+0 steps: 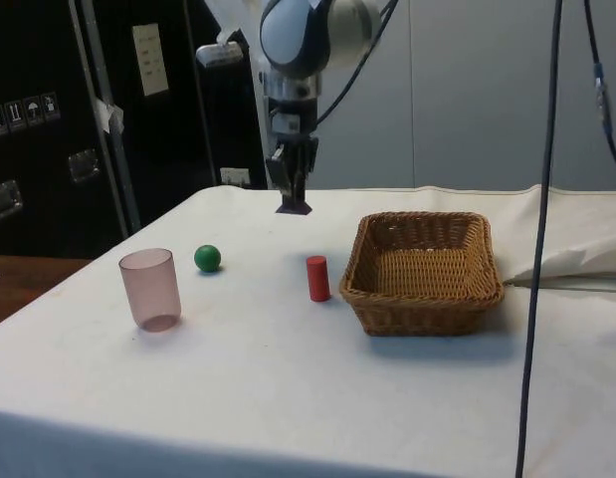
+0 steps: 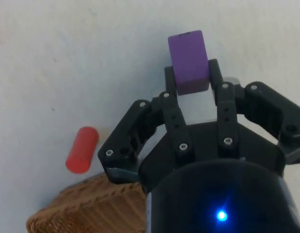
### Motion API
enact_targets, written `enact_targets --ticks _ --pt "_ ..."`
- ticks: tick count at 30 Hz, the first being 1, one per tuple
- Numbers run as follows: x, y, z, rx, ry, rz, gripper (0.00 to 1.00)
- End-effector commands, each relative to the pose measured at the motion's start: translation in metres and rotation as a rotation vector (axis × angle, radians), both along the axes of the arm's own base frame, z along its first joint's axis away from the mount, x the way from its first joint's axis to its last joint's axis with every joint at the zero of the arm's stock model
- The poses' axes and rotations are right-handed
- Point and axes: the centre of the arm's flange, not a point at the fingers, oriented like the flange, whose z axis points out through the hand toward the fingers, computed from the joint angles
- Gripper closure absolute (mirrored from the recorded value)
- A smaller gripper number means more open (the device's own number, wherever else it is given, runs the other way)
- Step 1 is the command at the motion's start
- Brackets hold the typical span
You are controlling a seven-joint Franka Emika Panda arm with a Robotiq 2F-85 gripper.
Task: Pick up the triangular block and place it into the basket.
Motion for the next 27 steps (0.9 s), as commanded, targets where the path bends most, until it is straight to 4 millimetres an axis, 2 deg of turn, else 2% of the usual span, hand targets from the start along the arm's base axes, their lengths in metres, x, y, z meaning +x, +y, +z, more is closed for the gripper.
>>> enact_targets --ticks 1,2,7,10,11,15,18,19,20,27 --pt "-0.006 -0.003 0.007 -0.008 0.006 -0.004 0.67" --pt "-0.002 -0.001 0.004 0.002 0.0 -0.001 0.67" --pt "-0.023 -0.004 0.021 0.009 -0.002 0.001 0.67" --pt "-0.032 -0.004 0.026 0.015 -0.005 0.002 0.67" --pt "-0.029 -0.003 0.025 0.025 -0.005 0.005 0.67" --pt "-0.048 -0.005 0.033 0.027 -0.011 0.005 0.67" --pt "-0.057 -0.005 0.037 0.035 -0.016 0.005 0.67" --pt "-0.054 -0.003 0.036 0.045 -0.014 0.008 0.67" --pt "-0.062 -0.004 0.039 0.04 -0.019 0.008 0.67" --pt "-0.082 0.001 0.045 0.058 -0.029 0.013 0.67"
